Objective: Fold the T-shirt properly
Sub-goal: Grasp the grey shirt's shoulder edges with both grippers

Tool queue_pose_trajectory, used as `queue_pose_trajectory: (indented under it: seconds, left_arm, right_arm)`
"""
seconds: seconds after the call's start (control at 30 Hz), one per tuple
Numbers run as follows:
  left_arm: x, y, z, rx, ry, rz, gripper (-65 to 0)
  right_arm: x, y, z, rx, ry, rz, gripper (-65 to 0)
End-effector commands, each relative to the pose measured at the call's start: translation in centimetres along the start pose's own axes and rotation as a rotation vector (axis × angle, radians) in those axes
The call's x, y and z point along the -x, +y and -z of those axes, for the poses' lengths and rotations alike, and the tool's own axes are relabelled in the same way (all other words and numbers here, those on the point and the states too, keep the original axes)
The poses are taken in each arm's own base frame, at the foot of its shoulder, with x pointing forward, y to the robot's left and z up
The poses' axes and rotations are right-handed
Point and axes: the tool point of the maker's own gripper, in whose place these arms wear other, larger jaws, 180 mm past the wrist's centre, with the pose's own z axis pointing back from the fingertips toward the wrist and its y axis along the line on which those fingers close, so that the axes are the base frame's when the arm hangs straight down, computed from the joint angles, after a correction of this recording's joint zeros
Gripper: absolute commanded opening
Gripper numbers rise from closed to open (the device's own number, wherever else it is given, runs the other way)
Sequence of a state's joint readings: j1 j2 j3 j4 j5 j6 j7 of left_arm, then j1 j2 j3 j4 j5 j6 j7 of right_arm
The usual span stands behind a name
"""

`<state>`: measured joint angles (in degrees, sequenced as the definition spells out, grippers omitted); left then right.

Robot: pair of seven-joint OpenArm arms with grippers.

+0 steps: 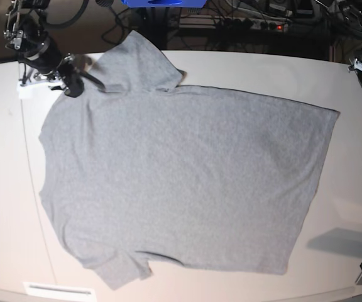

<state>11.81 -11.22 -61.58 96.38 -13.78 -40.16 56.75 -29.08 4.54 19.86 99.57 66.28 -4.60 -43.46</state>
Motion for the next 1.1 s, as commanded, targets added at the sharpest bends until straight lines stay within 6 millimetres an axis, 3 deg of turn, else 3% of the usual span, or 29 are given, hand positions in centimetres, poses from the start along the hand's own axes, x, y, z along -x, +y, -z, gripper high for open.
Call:
queue_pose_trajectory:
  seconds: [0.0, 0.23, 0.47, 0.53, 0.77, 1.07]
  left_arm:
    - [-1.7, 1.1, -0.4, -0.023, -0.043, 0.013, -22.5]
    - [-2.1, -1.0, 1.5, 0.042, -0.036, -0.003, -22.5]
    - [-4.5, -2.4, 2.2, 0.072, -0.092, -0.029, -22.5]
    - [-5.0, -3.9, 2.8, 0.109, -0.087, -0.006, -22.5]
    - [-3.6, -9.9, 6.2, 0.280, 0.017, 0.068, -22.7]
    - [-1.1, -10.6, 6.3, 0.302, 0.067, 0.060, -22.7]
  right_arm:
    - [-0.2, 0.2, -0.2, -0.003, -0.002, -0.007, -64.9]
    - [-0.2, 0.2, -0.2, -0.004, -0.003, -0.008, -64.9]
    - [-0.4, 0.4, -0.2, -0.007, -0.005, -0.011, -64.9]
    - [-0.4, 0.4, -0.1, -0.007, -0.006, -0.012, -64.9]
    - [-0.8, 0.8, 0.0, -0.017, -0.013, -0.016, -64.9]
    - [-1.2, 0.1, 0.4, 0.045, -0.029, -0.090, -64.9]
